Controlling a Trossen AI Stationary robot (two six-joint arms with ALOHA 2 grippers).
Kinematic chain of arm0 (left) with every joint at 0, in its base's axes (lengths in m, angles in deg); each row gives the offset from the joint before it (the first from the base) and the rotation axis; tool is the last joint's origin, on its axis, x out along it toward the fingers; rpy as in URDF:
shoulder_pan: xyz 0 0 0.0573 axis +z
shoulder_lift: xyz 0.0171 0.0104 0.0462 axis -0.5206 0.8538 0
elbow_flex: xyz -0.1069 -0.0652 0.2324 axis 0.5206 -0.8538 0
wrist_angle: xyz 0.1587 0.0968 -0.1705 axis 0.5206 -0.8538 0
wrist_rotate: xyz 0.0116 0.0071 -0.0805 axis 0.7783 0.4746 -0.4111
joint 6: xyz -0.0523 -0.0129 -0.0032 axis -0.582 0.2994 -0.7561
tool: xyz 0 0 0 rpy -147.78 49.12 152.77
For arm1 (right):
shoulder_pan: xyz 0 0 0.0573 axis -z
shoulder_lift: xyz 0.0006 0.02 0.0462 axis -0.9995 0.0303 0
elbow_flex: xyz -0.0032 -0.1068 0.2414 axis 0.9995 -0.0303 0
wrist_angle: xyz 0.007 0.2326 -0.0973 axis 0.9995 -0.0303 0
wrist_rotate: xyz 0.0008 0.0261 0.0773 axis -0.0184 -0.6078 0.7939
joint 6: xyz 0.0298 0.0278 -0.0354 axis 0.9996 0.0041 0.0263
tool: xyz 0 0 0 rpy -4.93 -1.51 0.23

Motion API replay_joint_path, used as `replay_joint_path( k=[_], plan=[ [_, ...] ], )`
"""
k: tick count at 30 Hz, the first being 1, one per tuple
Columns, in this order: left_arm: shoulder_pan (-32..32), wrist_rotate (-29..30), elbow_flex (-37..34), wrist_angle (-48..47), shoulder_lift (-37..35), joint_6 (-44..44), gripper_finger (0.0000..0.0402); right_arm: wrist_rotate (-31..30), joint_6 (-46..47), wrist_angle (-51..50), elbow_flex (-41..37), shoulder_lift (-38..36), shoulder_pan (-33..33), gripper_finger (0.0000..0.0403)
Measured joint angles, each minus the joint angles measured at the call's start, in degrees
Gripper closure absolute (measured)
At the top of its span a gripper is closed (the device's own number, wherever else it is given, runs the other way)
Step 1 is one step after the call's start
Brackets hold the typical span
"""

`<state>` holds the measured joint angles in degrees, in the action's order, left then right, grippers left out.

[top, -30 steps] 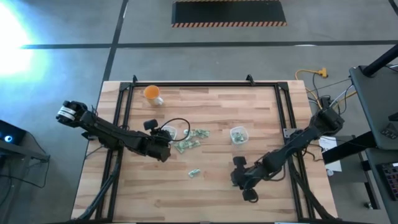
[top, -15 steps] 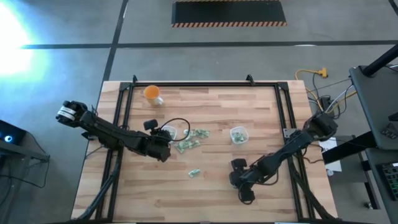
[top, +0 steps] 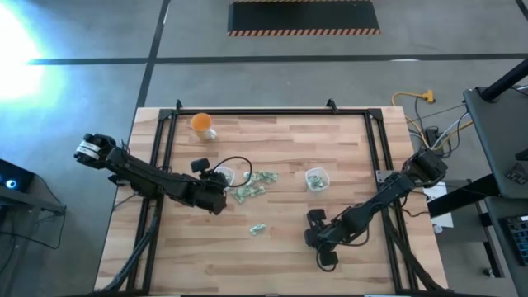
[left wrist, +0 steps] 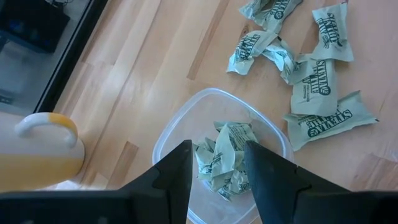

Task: Pick and place Stevia / Truvia into bins
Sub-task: Put the stevia packet into the right transparent container

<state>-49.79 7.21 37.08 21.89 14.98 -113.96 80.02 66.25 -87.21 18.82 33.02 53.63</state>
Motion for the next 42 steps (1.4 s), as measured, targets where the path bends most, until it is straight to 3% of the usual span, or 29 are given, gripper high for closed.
replay_joint_path(
  k=[2,7,12,19,22,25,30,36,42],
  plan=[
    [0.00,0.00,0.00,0.00,0.00,0.00,0.0271,-0.25,-1.88,0.35,0.00,-0.03,0.00,0.0386],
    [0.00,0.01,-0.02,0.01,0.00,0.02,0.0271,-3.36,-5.10,0.19,0.35,-0.82,0.05,0.0389],
    [0.02,0.03,-0.07,0.01,0.00,0.02,0.0271,-10.35,-12.32,-0.08,2.14,-2.54,0.43,0.0389],
    [0.00,0.04,-0.38,-0.03,0.00,0.02,0.0271,-33.12,-22.79,-2.11,3.65,-8.14,0.77,0.0390],
    [0.00,0.01,-0.62,-0.07,0.00,0.02,0.0271,-43.19,-22.63,-6.36,3.65,-11.33,1.23,0.0390],
    [0.00,0.01,-0.66,-0.48,0.00,0.02,0.0271,-48.39,-20.02,-12.73,3.61,-14.34,2.51,0.0390],
    [0.00,0.02,-0.70,-0.50,0.00,0.02,0.0271,-49.61,-12.66,-20.15,2.16,-19.02,6.79,0.0390],
    [0.00,0.00,-0.72,-0.46,0.00,0.02,0.0271,-48.76,-6.77,-20.53,-1.78,-22.55,12.34,0.0390],
    [0.00,0.04,-0.72,-0.44,0.00,0.04,0.0271,-36.71,-3.29,-20.40,-4.61,-24.13,18.22,0.0390]
  ],
)
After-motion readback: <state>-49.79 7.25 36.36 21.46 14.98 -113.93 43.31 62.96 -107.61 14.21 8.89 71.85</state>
